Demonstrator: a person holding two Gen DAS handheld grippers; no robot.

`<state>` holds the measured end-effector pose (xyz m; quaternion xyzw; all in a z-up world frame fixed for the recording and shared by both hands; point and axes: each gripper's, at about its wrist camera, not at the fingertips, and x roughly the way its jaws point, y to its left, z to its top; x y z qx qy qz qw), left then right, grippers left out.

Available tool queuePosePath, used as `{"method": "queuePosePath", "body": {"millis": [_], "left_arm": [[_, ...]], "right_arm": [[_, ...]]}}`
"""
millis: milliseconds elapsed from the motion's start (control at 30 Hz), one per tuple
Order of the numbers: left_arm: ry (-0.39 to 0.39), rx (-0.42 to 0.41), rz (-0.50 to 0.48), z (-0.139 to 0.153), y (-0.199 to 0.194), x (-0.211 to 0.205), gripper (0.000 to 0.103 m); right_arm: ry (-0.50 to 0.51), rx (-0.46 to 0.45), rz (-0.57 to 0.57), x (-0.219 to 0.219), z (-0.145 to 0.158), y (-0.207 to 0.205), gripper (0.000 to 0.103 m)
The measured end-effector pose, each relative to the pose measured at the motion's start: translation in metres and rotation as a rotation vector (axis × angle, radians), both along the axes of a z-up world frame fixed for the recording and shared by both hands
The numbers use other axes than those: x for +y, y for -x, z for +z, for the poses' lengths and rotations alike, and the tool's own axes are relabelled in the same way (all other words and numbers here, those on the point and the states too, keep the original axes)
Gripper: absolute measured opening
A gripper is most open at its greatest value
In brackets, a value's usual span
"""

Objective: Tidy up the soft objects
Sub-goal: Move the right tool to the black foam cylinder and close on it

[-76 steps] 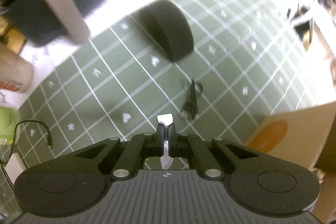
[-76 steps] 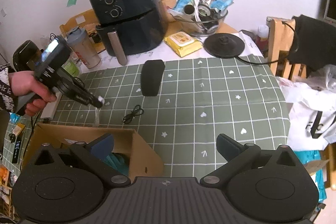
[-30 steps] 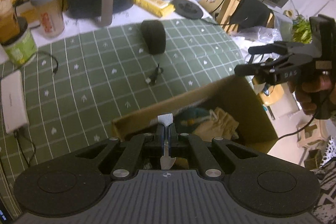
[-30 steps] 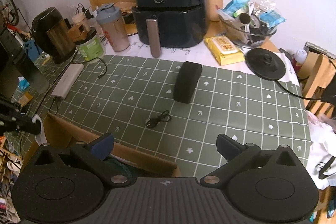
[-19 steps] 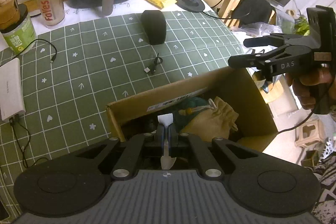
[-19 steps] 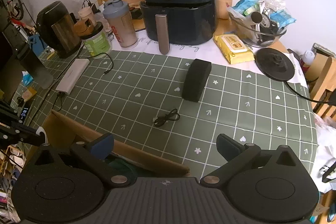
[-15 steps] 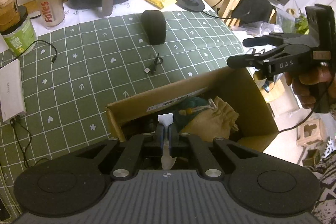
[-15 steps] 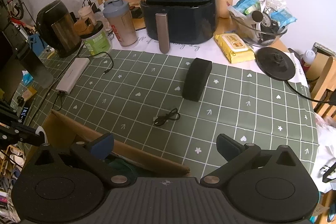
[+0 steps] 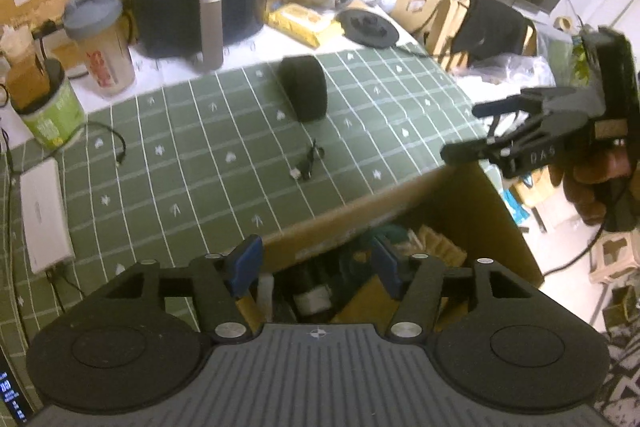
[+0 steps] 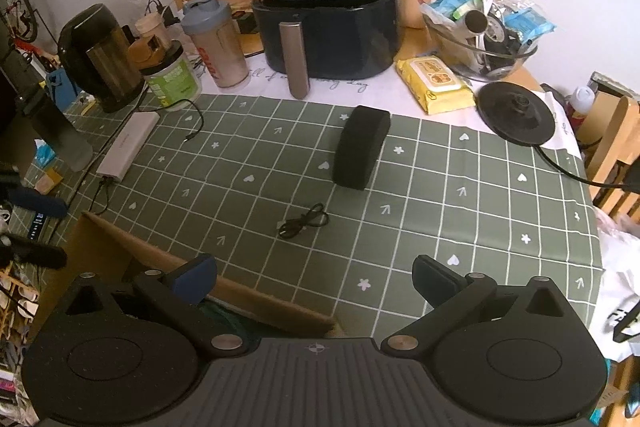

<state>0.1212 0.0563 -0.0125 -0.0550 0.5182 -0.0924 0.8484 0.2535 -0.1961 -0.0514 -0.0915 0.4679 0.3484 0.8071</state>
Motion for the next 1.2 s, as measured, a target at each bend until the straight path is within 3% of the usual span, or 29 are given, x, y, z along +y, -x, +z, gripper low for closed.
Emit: {"method": "queuePosePath", "body": {"millis": [767,1200], "left_arm": [[-0.038,-0.021,0.087,-0.017,-0.051,-0.002,0.059],[0.002,0.011,0.222,-0.032,-0.052,0.004,0.059]], "right_arm": [[0.021,-0.055,-0.012,0.003,-0.018,-0.070,0.103],[0.010,-0.085,0.025,0.031,-0.047,-0.115,0.103]]}}
